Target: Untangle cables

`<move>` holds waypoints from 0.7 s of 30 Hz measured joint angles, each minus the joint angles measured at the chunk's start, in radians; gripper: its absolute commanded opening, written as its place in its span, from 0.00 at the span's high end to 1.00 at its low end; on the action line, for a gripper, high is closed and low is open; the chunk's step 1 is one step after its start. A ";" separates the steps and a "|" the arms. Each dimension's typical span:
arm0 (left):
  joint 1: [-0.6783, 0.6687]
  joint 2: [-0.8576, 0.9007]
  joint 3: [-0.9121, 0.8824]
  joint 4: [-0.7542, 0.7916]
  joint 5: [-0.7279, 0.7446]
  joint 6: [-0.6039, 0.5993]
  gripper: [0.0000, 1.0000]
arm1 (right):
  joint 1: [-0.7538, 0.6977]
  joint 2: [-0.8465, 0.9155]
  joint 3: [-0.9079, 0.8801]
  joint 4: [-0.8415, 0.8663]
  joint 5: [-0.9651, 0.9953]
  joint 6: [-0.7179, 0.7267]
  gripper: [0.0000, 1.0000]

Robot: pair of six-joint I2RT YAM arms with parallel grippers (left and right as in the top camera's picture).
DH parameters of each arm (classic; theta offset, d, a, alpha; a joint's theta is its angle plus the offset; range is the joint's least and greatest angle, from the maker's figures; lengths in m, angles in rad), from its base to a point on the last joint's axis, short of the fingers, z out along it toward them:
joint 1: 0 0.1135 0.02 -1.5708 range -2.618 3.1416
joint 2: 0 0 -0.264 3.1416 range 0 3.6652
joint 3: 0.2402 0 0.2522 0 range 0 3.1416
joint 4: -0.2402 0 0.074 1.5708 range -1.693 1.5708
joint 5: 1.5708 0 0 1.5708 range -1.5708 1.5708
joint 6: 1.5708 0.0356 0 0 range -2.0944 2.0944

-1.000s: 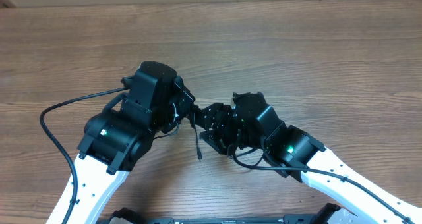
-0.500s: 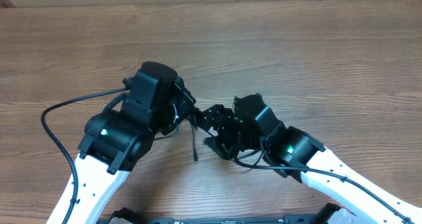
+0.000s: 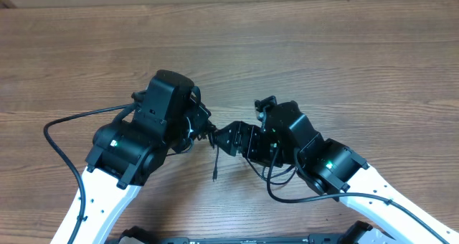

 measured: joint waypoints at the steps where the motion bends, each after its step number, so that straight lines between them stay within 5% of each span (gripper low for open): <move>1: 0.000 0.000 0.000 0.002 0.005 0.000 0.96 | -0.001 0.000 0.000 0.006 -0.006 -0.020 0.00; 12: 0.001 0.000 0.000 -0.014 0.066 0.001 0.96 | -0.001 0.000 0.000 0.041 -0.033 -0.145 0.01; 18: 0.000 0.009 0.000 -0.017 0.070 0.000 0.96 | -0.039 -0.074 0.000 -0.115 0.014 -0.283 0.01; 21: 0.000 0.010 0.000 -0.015 0.070 -0.001 0.96 | -0.061 -0.204 0.000 -0.190 0.064 -0.373 0.11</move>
